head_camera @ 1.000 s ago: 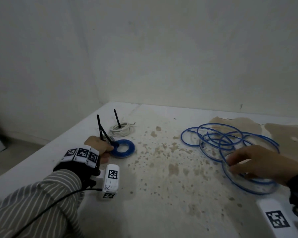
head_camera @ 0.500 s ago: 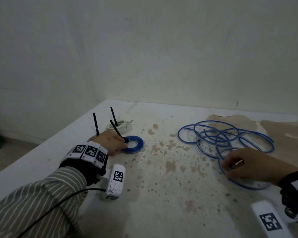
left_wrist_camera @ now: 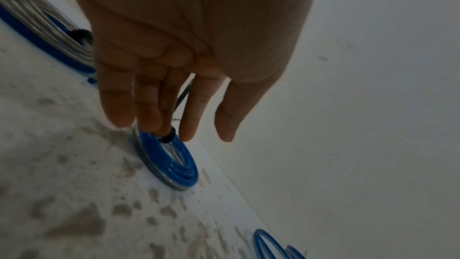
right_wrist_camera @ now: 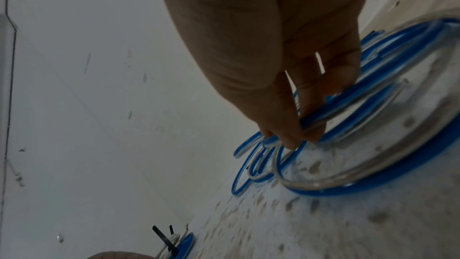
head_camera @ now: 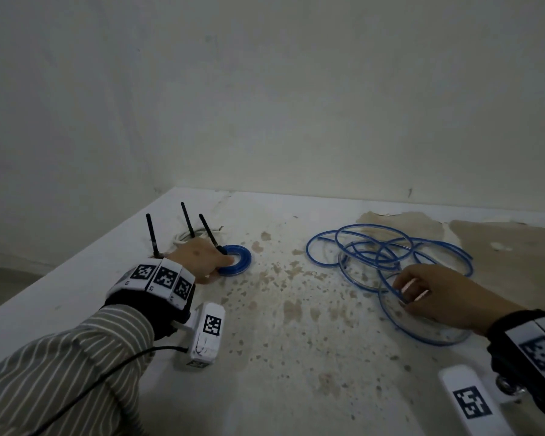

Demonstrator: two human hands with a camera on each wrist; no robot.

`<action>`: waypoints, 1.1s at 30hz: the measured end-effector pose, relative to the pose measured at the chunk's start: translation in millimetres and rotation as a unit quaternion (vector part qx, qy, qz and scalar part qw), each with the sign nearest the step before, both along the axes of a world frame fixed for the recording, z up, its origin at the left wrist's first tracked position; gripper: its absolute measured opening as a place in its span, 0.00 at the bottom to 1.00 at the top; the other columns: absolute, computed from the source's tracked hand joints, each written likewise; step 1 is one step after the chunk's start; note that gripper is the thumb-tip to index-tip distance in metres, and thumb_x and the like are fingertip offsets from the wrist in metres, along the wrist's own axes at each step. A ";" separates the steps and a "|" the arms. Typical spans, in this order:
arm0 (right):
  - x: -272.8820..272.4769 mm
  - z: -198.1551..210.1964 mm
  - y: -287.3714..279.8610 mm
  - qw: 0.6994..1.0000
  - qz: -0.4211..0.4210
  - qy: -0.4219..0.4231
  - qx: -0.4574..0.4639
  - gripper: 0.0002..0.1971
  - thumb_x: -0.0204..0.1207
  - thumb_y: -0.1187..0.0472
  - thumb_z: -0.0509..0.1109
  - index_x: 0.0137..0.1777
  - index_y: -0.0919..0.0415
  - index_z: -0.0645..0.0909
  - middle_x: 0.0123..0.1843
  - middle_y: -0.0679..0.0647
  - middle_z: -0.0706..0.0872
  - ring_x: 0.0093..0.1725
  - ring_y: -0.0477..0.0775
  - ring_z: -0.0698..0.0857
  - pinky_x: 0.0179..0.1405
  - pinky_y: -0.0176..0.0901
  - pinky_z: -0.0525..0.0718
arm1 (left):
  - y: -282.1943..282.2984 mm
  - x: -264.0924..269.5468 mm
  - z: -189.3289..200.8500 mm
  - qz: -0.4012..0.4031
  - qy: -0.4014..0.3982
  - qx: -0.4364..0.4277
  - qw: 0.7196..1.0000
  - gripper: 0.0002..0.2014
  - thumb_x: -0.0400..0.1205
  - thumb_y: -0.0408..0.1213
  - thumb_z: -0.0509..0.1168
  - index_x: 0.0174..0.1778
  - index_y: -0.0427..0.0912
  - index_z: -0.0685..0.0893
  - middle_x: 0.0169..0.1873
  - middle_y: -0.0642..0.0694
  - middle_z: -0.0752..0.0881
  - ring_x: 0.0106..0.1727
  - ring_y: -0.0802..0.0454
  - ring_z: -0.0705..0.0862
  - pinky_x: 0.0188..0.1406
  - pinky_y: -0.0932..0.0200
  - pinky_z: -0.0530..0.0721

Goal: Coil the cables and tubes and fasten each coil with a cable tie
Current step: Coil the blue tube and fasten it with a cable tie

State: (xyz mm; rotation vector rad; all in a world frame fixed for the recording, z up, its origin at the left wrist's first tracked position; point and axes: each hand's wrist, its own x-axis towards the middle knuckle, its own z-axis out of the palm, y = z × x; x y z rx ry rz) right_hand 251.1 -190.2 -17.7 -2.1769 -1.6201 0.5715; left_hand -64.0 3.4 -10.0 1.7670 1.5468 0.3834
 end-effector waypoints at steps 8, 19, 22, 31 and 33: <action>0.4 19.0 -9.5 0.996 0.081 -0.034 0.031 0.17 0.76 0.71 0.65 0.41 0.43 0.77 0.44 0.47 0.84 0.44 0.43 0.82 0.41 0.26 0.75 | -39.3 53.6 21.8 -0.164 -0.013 0.110 0.980 0.14 0.79 0.42 0.67 0.59 0.44 0.81 0.50 0.43 0.80 0.45 0.50 0.79 0.35 0.66 0.76; 10.8 81.0 -42.3 0.948 0.079 0.150 0.269 0.17 0.75 0.78 0.65 0.41 0.53 0.83 0.38 0.48 0.89 0.41 0.41 0.86 0.45 0.27 0.79 | -86.2 140.1 30.9 -0.336 -0.077 0.041 0.938 0.32 0.79 0.43 0.66 0.77 0.57 0.60 0.73 0.42 0.71 0.71 0.44 0.74 0.66 0.48 0.77; 11.0 95.8 -45.2 0.939 0.090 0.148 0.297 0.15 0.76 0.77 0.64 0.44 0.55 0.82 0.38 0.48 0.90 0.43 0.40 0.86 0.47 0.26 0.78 | -87.8 148.3 32.5 -0.336 -0.097 0.051 0.936 0.19 0.81 0.44 0.64 0.67 0.55 0.71 0.67 0.43 0.74 0.66 0.46 0.78 0.58 0.52 0.80; 26.2 99.7 -44.8 0.924 -0.007 0.178 0.338 0.17 0.76 0.78 0.62 0.45 0.55 0.82 0.41 0.55 0.87 0.38 0.39 0.87 0.47 0.31 0.82 | -87.9 152.1 39.9 -0.244 -0.236 0.042 0.939 0.07 0.84 0.39 0.59 0.40 0.44 0.73 0.43 0.34 0.85 0.42 0.42 0.83 0.47 0.48 0.83; 33.6 81.9 -47.3 0.960 -0.020 0.138 0.244 0.14 0.76 0.73 0.66 0.45 0.51 0.84 0.42 0.51 0.88 0.41 0.41 0.87 0.49 0.32 0.81 | -87.1 153.7 37.9 -0.224 -0.257 0.048 0.939 0.07 0.84 0.38 0.60 0.41 0.43 0.74 0.44 0.31 0.86 0.44 0.39 0.85 0.50 0.48 0.86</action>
